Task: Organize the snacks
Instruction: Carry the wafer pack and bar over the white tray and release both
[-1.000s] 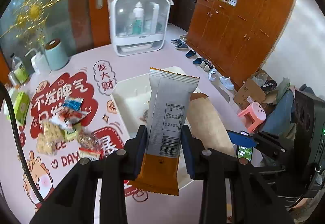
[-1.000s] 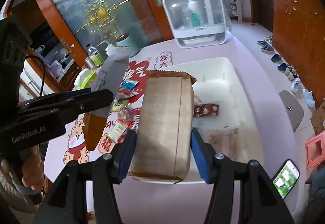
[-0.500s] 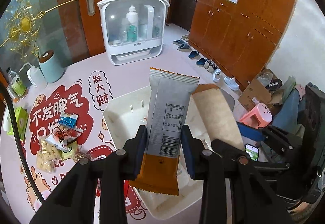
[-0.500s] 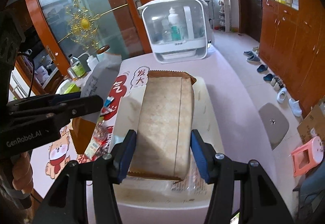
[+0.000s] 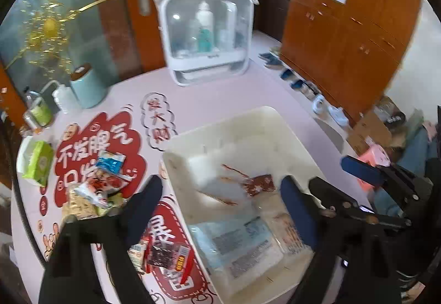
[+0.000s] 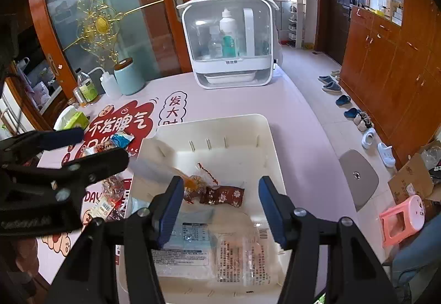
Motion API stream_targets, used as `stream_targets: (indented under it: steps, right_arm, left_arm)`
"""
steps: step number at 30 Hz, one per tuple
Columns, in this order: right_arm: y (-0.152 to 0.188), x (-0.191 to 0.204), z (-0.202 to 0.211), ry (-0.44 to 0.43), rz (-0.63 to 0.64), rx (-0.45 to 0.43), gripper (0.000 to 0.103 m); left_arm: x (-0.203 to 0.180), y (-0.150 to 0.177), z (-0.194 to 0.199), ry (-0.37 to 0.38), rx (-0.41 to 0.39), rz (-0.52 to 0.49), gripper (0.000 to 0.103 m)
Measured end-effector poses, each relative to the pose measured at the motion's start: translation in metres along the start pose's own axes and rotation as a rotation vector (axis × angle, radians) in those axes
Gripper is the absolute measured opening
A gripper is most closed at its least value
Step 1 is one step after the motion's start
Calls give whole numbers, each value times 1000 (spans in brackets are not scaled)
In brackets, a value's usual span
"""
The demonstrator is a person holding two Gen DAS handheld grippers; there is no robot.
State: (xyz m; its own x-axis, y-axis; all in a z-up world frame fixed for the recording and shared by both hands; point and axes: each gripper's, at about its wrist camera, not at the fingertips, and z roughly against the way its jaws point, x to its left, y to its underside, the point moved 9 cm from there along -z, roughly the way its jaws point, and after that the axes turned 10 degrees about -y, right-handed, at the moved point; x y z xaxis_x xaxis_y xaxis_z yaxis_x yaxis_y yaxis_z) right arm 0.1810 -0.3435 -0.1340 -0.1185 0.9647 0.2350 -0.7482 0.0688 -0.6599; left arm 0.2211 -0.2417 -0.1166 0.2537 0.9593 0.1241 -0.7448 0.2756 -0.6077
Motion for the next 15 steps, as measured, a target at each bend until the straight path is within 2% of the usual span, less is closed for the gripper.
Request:
stream_targets:
  steps: [15]
  right_arm:
    - [8,8,16,-6,-96,-5,60]
  left_arm:
    - [41,26,26,-29,-3,30,88]
